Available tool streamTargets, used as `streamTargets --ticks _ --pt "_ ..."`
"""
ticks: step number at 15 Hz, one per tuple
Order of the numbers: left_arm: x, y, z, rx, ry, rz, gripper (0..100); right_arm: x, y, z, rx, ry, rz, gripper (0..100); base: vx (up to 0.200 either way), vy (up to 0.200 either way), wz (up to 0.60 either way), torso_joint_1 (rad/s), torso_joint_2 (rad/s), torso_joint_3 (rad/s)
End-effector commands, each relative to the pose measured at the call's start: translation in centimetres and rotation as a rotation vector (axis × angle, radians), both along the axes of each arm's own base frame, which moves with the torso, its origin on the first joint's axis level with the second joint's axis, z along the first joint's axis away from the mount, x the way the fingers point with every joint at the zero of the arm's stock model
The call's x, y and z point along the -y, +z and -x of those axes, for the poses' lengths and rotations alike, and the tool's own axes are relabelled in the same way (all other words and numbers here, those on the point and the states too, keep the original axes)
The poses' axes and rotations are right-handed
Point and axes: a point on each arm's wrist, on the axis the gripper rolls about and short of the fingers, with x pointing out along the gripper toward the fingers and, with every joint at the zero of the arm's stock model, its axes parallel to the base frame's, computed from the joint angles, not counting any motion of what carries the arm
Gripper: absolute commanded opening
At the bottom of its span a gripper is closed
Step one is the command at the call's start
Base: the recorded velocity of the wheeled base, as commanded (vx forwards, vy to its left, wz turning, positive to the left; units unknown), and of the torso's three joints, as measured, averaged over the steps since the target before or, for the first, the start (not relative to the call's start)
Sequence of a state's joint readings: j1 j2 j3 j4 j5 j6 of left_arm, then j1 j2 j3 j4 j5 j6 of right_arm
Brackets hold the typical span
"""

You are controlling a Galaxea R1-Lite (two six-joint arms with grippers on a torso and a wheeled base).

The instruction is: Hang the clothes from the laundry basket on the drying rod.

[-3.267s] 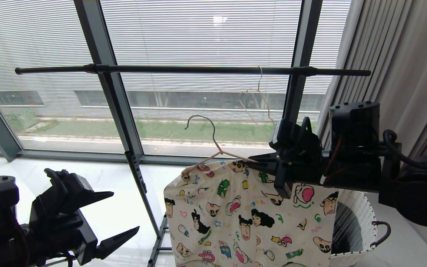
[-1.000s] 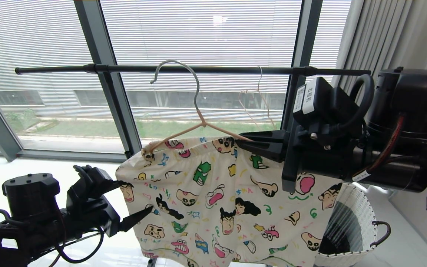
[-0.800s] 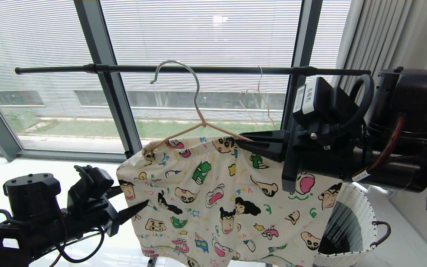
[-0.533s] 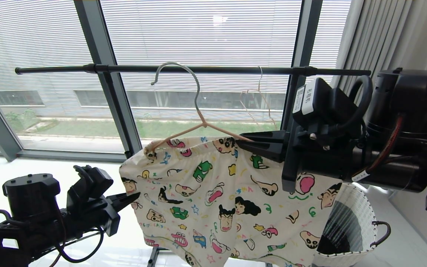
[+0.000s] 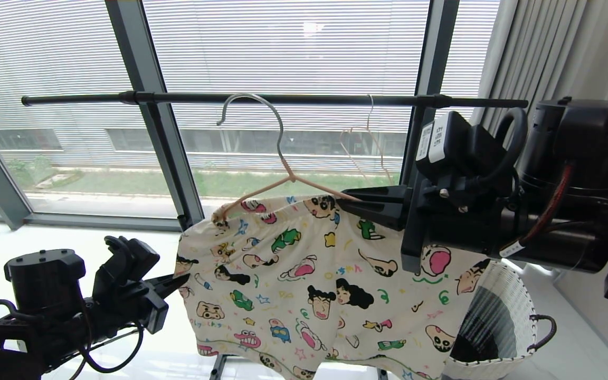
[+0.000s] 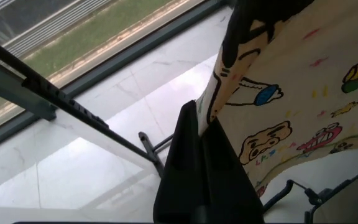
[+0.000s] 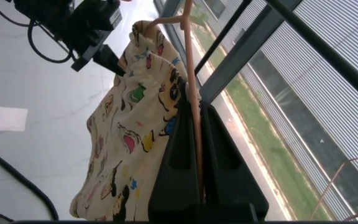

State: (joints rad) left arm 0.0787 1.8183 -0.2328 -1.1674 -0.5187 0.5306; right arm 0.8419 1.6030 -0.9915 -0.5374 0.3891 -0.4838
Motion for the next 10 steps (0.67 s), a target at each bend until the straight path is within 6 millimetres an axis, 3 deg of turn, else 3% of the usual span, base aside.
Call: streamTargets --ticks 1,2,8,10 --pt "0.0 0.1 -0.1 0.013 0.005 -0.003 0 -0.1 -0.1 0.0 0.000 0.002 0.001 0 0.000 0.000 0.00 0.000 0.00 0.000" --pt "-0.1 0.2 -0.1 0.030 0.008 -0.006 100 -0.1 -0.1 0.0 0.000 0.002 0.001 0 0.000 0.000 0.00 0.000 0.00 0.000" --pt "-1.2 0.5 0.0 0.041 0.061 -0.003 100 0.3 -0.2 -0.7 -0.006 -0.062 0.006 0 0.000 0.000 0.00 0.000 0.00 0.000" --pt "-1.4 0.8 1.3 0.059 0.074 -0.008 100 1.0 -0.5 -1.8 -0.009 -0.117 0.011 0 0.000 0.000 0.00 0.000 0.00 0.000"
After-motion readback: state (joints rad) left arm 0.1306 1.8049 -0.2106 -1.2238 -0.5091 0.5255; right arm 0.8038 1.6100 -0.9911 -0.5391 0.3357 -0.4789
